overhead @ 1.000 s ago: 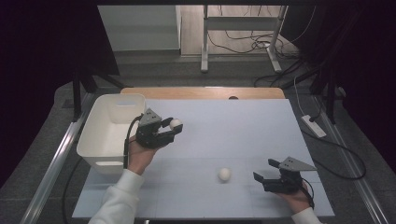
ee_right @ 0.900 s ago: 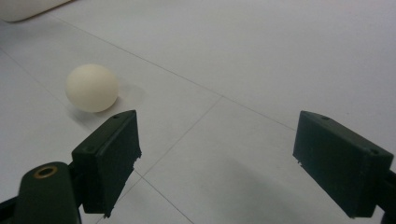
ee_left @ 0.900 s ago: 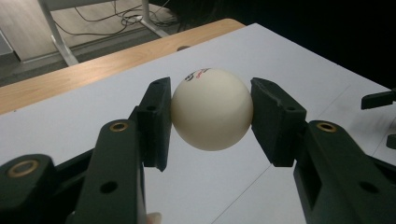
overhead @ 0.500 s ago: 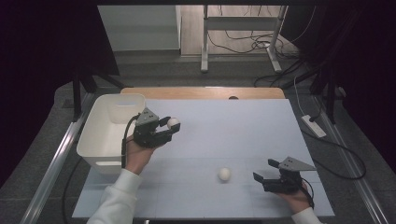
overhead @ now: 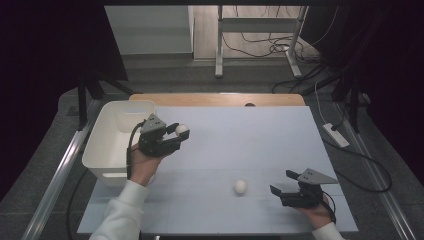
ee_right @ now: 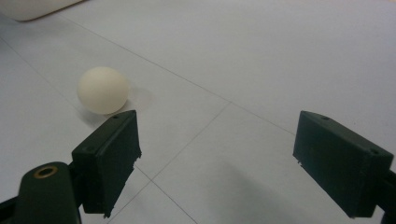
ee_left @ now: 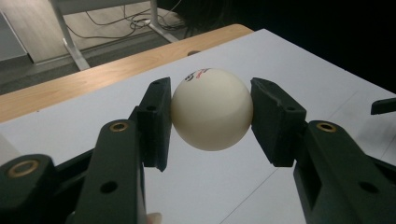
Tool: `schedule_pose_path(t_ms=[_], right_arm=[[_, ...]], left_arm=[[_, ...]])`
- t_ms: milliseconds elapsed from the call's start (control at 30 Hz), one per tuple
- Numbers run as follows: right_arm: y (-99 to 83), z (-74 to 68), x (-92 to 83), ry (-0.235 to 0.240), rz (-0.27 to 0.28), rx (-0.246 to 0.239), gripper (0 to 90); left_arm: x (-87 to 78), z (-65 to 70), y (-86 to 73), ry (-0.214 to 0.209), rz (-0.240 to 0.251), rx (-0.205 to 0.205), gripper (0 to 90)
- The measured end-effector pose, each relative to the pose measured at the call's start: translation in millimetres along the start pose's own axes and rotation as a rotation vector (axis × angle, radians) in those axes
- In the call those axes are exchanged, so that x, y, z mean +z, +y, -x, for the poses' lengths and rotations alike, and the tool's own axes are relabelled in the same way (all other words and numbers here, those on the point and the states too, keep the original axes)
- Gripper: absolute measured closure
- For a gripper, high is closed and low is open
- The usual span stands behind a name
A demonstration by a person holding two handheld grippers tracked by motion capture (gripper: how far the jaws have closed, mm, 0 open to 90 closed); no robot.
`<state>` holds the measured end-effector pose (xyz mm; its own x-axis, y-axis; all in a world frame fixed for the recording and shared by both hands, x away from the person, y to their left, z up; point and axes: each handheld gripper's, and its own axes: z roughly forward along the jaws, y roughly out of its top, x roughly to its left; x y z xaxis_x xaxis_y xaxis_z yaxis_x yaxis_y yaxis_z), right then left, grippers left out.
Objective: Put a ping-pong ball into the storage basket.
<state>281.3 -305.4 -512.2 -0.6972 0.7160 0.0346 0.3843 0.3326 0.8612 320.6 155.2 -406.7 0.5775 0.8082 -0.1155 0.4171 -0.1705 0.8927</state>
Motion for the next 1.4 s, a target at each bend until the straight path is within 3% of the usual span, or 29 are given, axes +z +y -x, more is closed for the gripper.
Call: schedule_pose_path(t_ms=[733, 1400], right_arm=[[0.2, -0.6, 0.6, -0.002, -0.002, 0.002, 14.4], [0.5, 0.4, -0.8, -0.011, 0.001, 0.009, 14.4]], left_arm=[[-27.9, -18.6, 5.4, 0.066, 0.039, -0.021, 51.2], [-52.1, -47.4, 9.8, 0.148, 0.061, -0.072, 51.2]])
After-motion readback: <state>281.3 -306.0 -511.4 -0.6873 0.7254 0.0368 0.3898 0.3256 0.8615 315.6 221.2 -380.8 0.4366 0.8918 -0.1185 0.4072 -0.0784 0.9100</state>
